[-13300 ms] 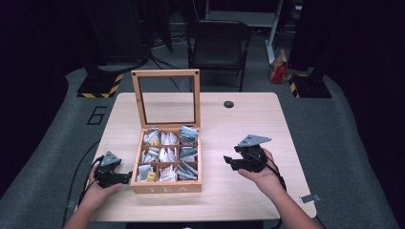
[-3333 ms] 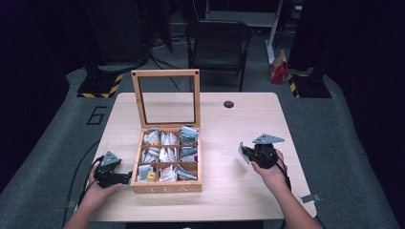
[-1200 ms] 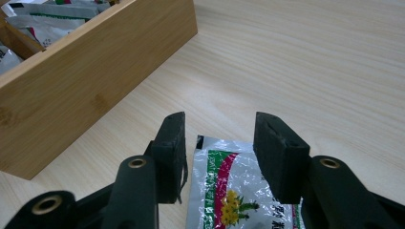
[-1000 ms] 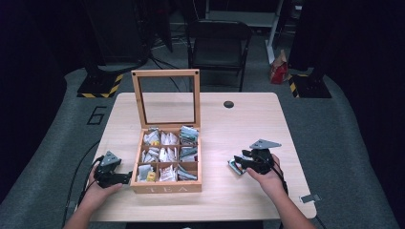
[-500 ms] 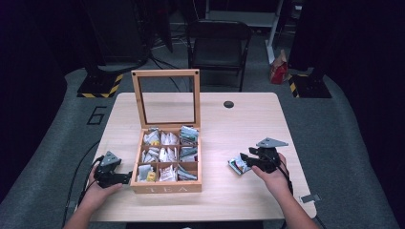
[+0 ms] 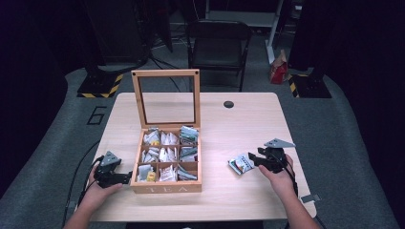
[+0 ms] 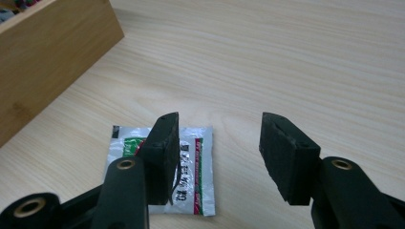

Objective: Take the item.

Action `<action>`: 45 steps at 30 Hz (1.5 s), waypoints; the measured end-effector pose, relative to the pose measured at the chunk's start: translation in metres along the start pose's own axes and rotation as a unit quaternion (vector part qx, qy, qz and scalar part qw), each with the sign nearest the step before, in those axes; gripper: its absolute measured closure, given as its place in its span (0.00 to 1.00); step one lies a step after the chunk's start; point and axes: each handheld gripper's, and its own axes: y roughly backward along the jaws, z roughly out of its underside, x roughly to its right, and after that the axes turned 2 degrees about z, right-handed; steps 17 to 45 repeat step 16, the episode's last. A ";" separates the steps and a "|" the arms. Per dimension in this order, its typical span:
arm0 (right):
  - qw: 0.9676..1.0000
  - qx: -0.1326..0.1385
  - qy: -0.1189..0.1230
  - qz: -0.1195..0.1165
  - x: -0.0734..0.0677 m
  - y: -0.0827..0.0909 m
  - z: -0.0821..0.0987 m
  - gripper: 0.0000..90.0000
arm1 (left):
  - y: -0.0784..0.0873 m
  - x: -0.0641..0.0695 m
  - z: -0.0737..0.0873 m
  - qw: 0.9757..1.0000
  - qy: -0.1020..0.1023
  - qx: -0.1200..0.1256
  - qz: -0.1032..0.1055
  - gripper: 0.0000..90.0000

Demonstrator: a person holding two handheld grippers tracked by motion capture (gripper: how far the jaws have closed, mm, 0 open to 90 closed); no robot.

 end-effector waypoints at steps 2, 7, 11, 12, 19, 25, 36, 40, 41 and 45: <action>1.000 -0.004 -0.001 0.003 0.002 -0.001 0.002 0.54 | 0.000 0.000 0.000 1.000 0.000 0.000 0.000 0.16; 1.000 -0.008 0.000 0.010 0.004 -0.003 0.007 0.53 | 0.000 0.000 0.000 1.000 0.000 0.000 0.000 0.16; 1.000 -0.011 -0.003 0.011 0.005 -0.005 0.010 0.53 | 0.000 0.000 0.000 1.000 0.000 0.000 0.000 0.16; 1.000 -0.011 -0.003 0.011 0.005 -0.005 0.010 0.53 | 0.000 0.000 0.000 1.000 0.000 0.000 0.000 0.16; 1.000 -0.015 -0.004 0.023 0.005 -0.005 0.013 0.52 | 0.000 0.000 0.000 1.000 -0.001 -0.001 0.000 0.16; 1.000 -0.015 -0.004 0.023 0.005 -0.005 0.013 0.52 | 0.000 0.000 0.000 1.000 -0.001 -0.001 0.000 0.16; 1.000 -0.015 -0.004 0.023 0.005 -0.005 0.013 0.52 | 0.000 0.000 0.000 1.000 -0.001 -0.001 0.000 0.16; 1.000 -0.015 -0.004 0.023 0.005 -0.005 0.013 0.52 | 0.000 0.000 0.000 1.000 -0.001 -0.001 0.000 0.16; 1.000 -0.015 -0.004 0.023 0.005 -0.005 0.013 0.52 | 0.000 0.000 0.000 1.000 -0.001 -0.001 0.000 0.16; 1.000 -0.015 -0.004 0.023 0.005 -0.005 0.013 0.52 | 0.000 0.000 0.000 1.000 -0.001 -0.001 0.000 0.16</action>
